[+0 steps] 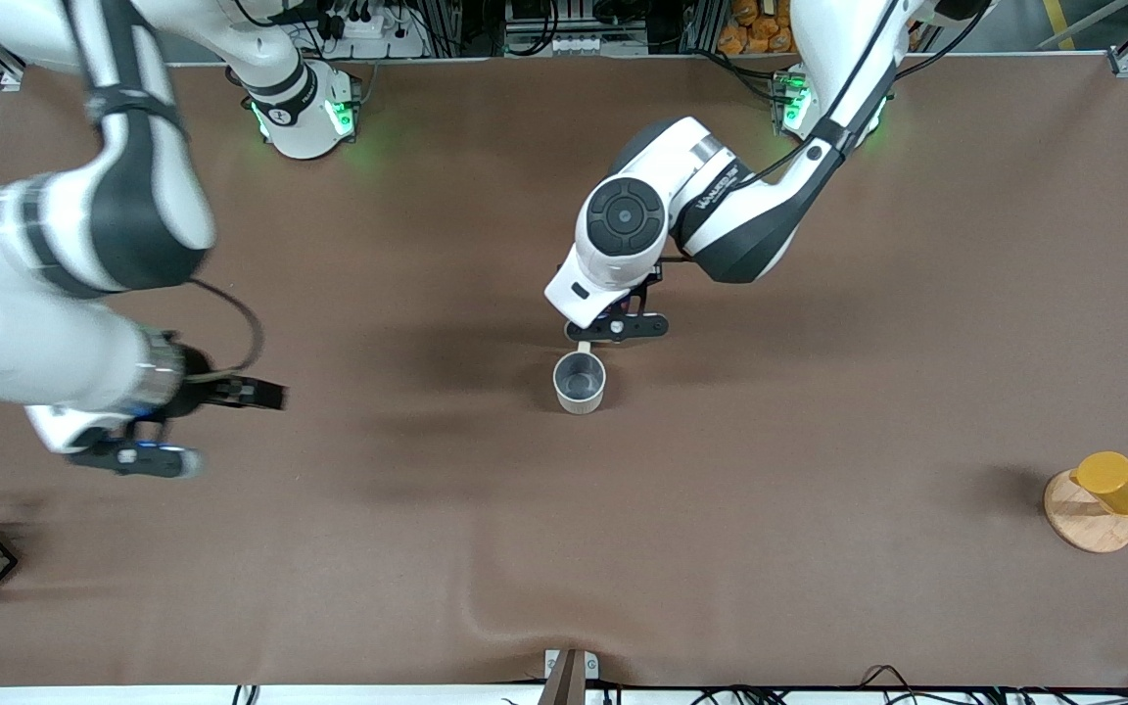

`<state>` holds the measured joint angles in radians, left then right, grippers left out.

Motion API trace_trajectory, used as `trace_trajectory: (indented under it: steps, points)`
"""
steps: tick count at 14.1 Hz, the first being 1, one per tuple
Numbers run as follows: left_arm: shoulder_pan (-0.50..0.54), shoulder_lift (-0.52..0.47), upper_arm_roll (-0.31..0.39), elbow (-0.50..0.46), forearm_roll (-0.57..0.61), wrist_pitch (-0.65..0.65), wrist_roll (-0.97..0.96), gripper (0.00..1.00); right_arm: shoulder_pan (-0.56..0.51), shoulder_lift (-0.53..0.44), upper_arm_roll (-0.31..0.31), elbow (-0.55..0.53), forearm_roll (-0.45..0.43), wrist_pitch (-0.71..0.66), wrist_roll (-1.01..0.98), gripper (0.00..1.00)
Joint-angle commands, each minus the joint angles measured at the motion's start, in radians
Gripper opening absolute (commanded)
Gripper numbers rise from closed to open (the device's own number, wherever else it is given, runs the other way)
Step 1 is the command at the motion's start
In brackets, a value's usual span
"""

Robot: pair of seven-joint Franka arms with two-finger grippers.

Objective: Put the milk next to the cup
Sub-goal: 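Lower the carton beside the mug and open the left gripper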

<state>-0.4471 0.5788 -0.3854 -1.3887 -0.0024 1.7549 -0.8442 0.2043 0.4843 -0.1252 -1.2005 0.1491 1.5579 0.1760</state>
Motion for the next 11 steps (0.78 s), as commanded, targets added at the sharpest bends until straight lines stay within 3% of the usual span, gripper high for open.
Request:
trace_trajectory:
  steps: [1,7,11]
  points:
    - [-0.019,0.029,0.011,0.033,-0.016,0.024,-0.018,0.22,-0.095,-0.043,0.022,-0.037,-0.014,-0.016,-0.145,1.00]
    - [-0.036,0.062,0.016,0.031,-0.014,0.064,-0.023,0.28,-0.267,-0.046,0.022,-0.037,-0.016,-0.050,-0.499,1.00]
    - [-0.030,0.072,0.019,0.031,-0.013,0.061,-0.055,0.29,-0.284,-0.088,0.024,-0.036,-0.043,-0.053,-0.593,1.00]
